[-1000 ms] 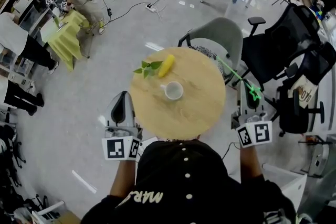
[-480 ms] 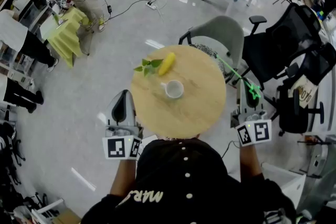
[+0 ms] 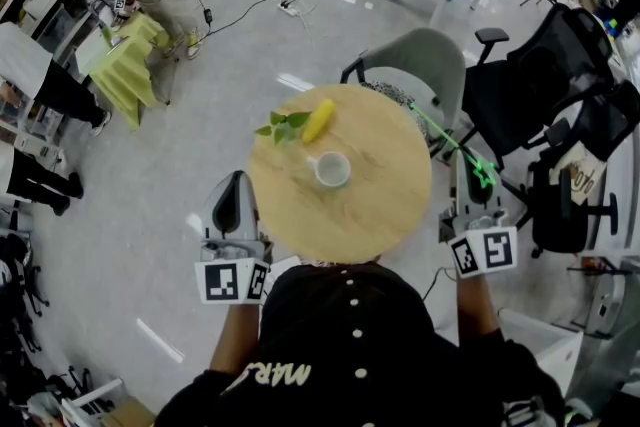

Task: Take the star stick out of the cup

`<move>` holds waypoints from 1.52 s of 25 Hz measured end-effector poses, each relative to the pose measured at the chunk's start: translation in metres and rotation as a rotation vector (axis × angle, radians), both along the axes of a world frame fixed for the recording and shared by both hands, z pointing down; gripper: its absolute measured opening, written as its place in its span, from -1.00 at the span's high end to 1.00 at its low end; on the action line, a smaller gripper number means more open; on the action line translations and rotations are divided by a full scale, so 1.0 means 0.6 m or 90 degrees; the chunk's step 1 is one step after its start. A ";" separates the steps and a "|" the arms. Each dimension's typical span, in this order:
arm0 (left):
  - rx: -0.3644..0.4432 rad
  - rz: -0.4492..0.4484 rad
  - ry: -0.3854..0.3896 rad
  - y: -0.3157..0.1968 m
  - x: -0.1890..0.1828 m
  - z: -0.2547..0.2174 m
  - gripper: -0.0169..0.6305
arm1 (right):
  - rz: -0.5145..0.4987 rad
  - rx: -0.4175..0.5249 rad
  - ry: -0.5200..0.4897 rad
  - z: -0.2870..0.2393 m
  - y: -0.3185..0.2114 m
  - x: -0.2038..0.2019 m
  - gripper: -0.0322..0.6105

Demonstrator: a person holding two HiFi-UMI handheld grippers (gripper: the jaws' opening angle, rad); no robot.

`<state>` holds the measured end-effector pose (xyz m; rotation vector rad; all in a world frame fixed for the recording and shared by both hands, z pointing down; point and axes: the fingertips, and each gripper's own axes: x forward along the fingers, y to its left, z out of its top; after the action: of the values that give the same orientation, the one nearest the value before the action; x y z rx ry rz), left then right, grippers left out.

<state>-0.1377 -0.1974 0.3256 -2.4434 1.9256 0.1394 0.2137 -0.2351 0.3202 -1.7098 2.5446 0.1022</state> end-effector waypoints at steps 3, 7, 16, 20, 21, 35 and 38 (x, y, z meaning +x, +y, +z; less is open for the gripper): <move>0.006 0.001 0.001 -0.002 0.000 -0.004 0.96 | 0.001 -0.001 0.000 0.000 -0.002 0.001 0.85; 0.009 0.002 0.003 -0.008 -0.006 -0.006 0.96 | 0.001 -0.001 0.002 0.001 -0.006 -0.005 0.85; 0.004 0.004 0.000 -0.013 -0.007 0.000 0.96 | -0.003 -0.002 0.012 0.003 -0.011 -0.014 0.85; 0.004 0.003 0.001 -0.015 -0.008 0.000 0.96 | -0.008 -0.003 0.016 0.004 -0.014 -0.017 0.85; 0.003 0.003 0.001 -0.015 -0.007 0.000 0.96 | -0.008 -0.003 0.017 0.004 -0.014 -0.017 0.85; -0.001 -0.001 0.003 -0.019 -0.011 0.008 0.96 | -0.017 -0.006 0.027 0.009 -0.022 -0.028 0.85; 0.001 -0.002 0.003 -0.018 -0.011 0.009 0.96 | -0.017 -0.006 0.029 0.011 -0.022 -0.029 0.85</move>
<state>-0.1444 -0.2080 0.3308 -2.4420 1.9308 0.1466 0.1962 -0.2481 0.3267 -1.6946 2.6036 0.1287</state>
